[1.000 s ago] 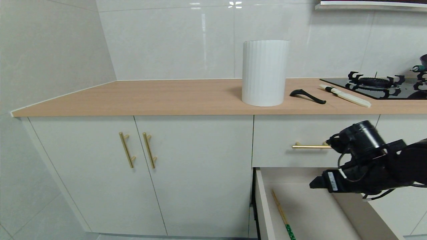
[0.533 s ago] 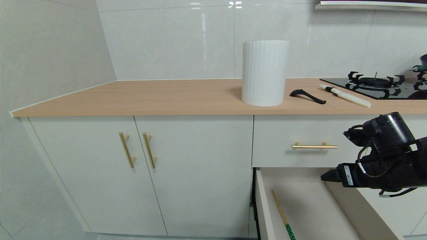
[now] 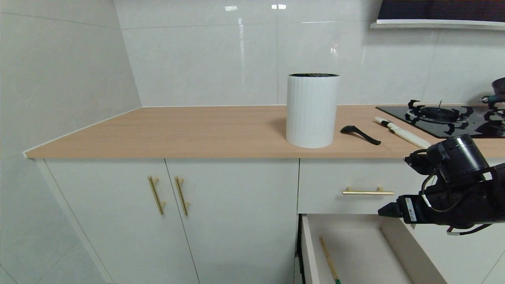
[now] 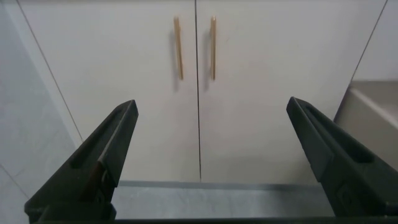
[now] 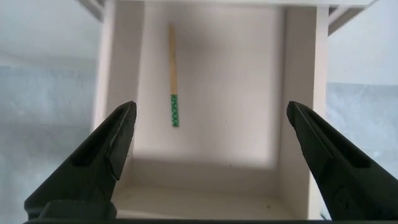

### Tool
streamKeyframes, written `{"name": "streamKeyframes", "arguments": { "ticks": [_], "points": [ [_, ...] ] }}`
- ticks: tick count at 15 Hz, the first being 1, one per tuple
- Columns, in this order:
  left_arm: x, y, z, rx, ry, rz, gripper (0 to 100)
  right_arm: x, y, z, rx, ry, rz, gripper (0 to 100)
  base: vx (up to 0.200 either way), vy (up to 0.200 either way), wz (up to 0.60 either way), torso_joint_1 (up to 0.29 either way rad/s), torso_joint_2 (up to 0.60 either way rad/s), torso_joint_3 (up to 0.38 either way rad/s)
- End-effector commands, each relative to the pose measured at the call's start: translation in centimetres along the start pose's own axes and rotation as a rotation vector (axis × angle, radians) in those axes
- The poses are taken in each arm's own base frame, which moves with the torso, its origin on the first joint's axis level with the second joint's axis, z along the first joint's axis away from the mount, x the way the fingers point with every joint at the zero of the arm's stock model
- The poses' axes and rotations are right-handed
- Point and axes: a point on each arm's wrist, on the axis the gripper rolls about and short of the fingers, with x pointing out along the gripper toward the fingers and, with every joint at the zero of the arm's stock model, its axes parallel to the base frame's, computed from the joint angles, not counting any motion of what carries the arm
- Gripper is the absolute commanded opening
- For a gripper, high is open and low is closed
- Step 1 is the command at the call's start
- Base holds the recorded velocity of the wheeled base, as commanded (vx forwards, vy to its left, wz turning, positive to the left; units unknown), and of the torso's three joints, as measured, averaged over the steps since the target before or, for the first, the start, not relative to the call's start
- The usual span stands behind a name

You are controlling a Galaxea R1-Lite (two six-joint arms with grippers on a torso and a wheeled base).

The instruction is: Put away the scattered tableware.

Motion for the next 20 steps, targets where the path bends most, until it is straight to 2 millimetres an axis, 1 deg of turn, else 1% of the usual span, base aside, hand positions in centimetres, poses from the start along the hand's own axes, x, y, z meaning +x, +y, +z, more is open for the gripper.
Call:
{"name": "streamKeyframes", "arguments": {
  "ticks": [1, 10, 12, 14, 17, 18, 20],
  "points": [
    [0.0, 0.0, 0.0, 0.000, 0.000, 0.001, 100, 0.2, 0.0, -0.1, -0.002, 0.007, -0.001, 100, 0.000, 0.000, 0.00, 0.168, -0.48, -0.290],
    [0.0, 0.0, 0.0, 0.000, 0.000, 0.001, 100, 0.7, 0.1, -0.1, -0.003, 0.016, -0.017, 100, 0.000, 0.000, 0.00, 0.194, -0.48, -0.282],
    [0.0, 0.0, 0.0, 0.000, 0.000, 0.001, 100, 0.7, 0.1, 0.1, -0.002, -0.009, -0.015, 100, 0.000, 0.000, 0.00, 0.095, -0.21, -0.117],
    [0.0, 0.0, 0.0, 0.000, 0.000, 0.001, 100, 1.1, 0.0, 0.4, 0.011, -0.068, -0.007, 100, 0.000, 0.000, 0.00, 0.021, -0.04, -0.021],
    [0.0, 0.0, 0.0, 0.000, 0.000, 0.001, 100, 1.1, -2.0, 3.0, -0.011, -0.239, -0.008, 100, 0.000, 0.000, 0.00, 0.000, 0.00, 0.000],
    [0.0, 0.0, 0.0, 0.000, 0.000, 0.001, 100, 1.4, -2.4, 3.7, -0.025, -0.268, 0.016, 100, 0.000, 0.000, 0.00, 0.000, 0.00, 0.000],
    [0.0, 0.0, 0.0, 0.000, 0.000, 0.001, 100, 2.9, -3.4, 6.6, -0.088, -0.336, 0.132, 100, 0.000, 0.000, 0.00, 0.000, 0.00, 0.000]
  ]
}}
